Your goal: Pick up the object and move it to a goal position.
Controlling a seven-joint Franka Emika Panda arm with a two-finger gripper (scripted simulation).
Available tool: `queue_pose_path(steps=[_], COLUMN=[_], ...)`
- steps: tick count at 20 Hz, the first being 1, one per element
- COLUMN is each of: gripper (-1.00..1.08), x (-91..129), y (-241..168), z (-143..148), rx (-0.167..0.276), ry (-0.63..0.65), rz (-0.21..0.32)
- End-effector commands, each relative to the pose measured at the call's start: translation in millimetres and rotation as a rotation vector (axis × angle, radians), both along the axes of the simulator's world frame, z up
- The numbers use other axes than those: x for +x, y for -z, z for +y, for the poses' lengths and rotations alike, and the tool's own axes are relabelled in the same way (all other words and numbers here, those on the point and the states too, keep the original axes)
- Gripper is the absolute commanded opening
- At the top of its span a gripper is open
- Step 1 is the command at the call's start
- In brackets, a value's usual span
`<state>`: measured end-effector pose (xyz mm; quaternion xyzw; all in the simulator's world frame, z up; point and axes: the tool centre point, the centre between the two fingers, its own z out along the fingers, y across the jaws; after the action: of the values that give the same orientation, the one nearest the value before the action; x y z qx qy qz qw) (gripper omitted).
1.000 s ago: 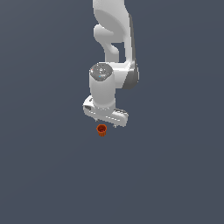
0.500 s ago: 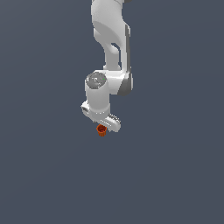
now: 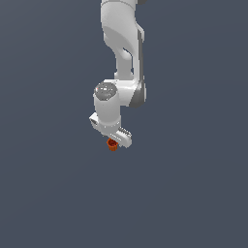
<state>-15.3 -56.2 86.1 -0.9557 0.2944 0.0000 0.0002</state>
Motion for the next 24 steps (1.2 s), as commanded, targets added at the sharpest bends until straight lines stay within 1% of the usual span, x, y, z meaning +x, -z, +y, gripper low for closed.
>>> queue_pose_path(steps=[1, 9, 14, 15, 24], gripper=[1.0, 1.0, 1.0, -1.0, -1.0], x=[-0.4, -1.4, -0.4, -0.4, -0.4], y=[5.9, 41.6, 48.1, 48.1, 48.1], z=[0.1, -0.3, -0.5, -0.5, -0.5], rx=[0.0, 0.0, 0.0, 0.0, 0.0], ry=[0.0, 0.005, 0.005, 0.005, 0.005], rz=[0.001, 0.0, 0.0, 0.0, 0.0])
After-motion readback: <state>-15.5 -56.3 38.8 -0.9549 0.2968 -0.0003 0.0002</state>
